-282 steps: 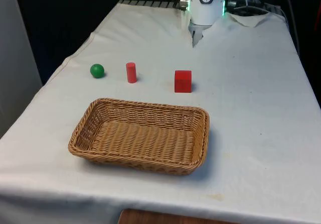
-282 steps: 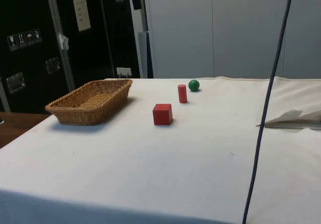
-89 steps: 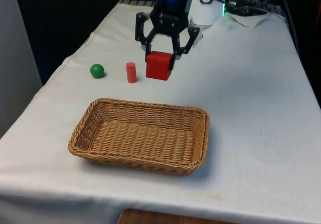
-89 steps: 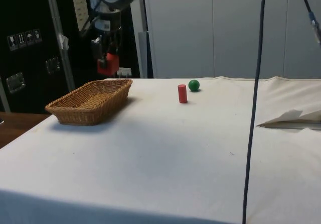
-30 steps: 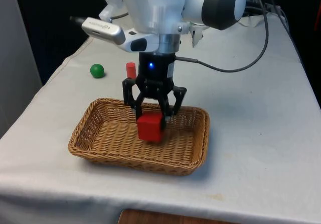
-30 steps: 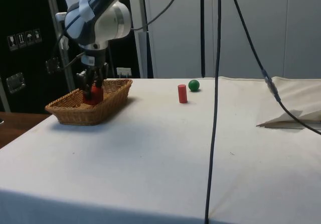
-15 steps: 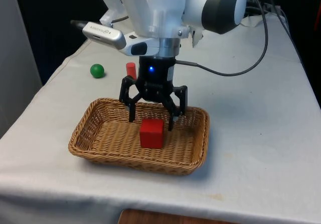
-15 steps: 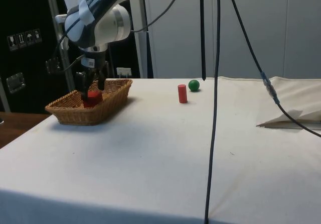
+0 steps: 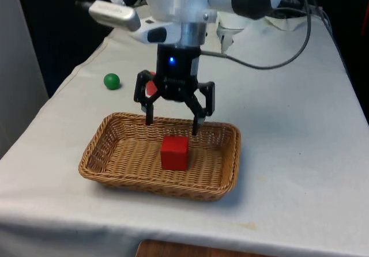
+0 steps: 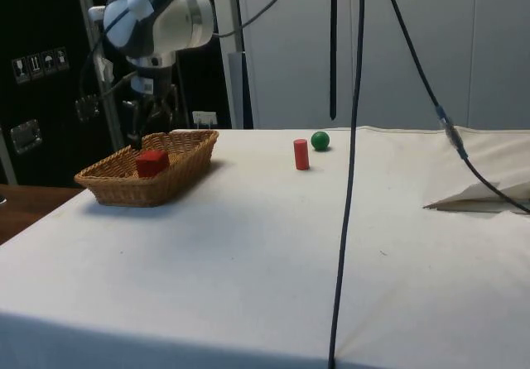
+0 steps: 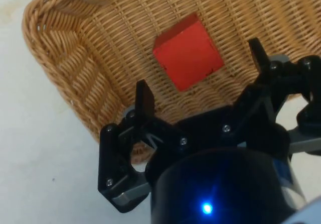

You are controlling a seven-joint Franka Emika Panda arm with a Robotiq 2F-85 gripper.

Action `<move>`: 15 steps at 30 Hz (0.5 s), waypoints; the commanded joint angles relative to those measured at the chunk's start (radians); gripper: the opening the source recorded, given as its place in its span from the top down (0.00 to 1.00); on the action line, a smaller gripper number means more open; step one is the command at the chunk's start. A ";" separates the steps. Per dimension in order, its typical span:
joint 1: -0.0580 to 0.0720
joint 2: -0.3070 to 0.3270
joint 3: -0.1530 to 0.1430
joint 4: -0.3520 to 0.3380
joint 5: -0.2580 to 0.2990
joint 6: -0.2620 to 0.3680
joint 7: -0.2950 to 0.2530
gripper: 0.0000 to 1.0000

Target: Pick up the object to the left of the cylinder and place it into the basket.

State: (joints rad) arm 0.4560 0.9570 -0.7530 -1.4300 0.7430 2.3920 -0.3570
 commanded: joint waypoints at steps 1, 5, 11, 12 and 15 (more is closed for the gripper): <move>0.011 -0.016 -0.009 -0.015 -0.005 -0.003 -0.002 0.00; 0.027 -0.044 -0.026 -0.038 -0.009 -0.013 -0.006 0.00; 0.057 -0.096 -0.051 -0.092 -0.011 -0.016 -0.023 0.00; 0.061 -0.104 -0.052 -0.103 -0.011 -0.013 -0.027 0.00; 0.073 -0.129 -0.056 -0.135 -0.008 -0.006 -0.040 0.00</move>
State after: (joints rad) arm 0.5180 0.8390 -0.8040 -1.5440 0.7360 2.3730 -0.3910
